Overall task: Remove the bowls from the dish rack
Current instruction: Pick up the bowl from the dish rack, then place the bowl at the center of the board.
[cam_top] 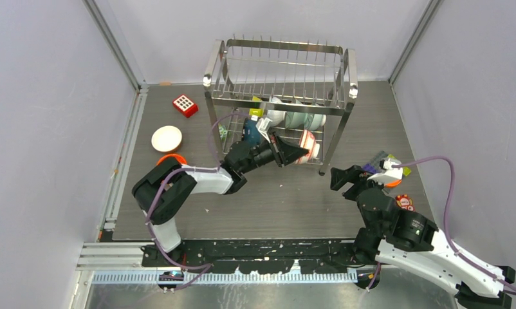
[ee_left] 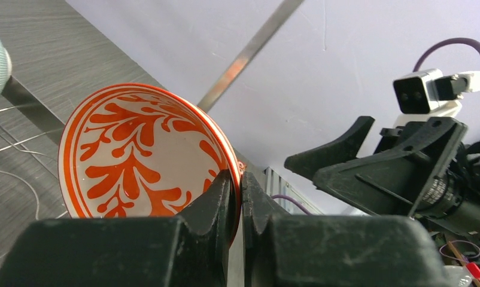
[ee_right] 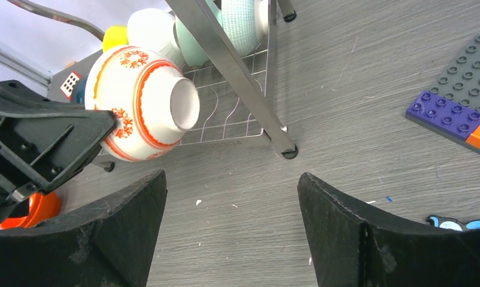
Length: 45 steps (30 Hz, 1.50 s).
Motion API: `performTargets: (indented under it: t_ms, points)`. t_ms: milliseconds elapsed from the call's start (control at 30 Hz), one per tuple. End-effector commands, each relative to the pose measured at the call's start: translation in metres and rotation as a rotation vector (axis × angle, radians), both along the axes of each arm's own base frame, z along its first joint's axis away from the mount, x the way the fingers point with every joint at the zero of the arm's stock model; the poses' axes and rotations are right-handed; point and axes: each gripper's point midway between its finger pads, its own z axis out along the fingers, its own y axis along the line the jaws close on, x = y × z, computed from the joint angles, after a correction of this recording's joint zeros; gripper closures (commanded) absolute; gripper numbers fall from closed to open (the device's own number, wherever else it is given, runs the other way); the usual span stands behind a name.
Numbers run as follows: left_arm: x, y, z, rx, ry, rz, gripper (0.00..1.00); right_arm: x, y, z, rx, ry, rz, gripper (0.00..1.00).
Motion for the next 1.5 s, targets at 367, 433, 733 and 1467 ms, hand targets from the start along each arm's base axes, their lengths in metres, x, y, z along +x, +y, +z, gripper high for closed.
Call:
performTargets:
  t_ms: [367,433,733,1467]
  points:
    - [-0.079,0.028,0.077,-0.060,-0.219,-0.009,1.00,0.004,0.019,0.047,0.078,-0.070,0.070,0.16]
    - [-0.086,0.036,0.078,-0.018,-0.245,0.004,1.00,0.002,0.023,0.058,0.081,-0.084,0.105,0.16]
    - [-0.122,0.084,0.053,0.383,-0.378,0.054,1.00,-0.007,0.072,0.092,0.065,-0.064,0.346,0.15]
    - [-0.166,0.155,-0.025,1.100,-0.820,0.032,1.00,-0.025,0.180,0.038,0.003,0.292,0.684,0.15]
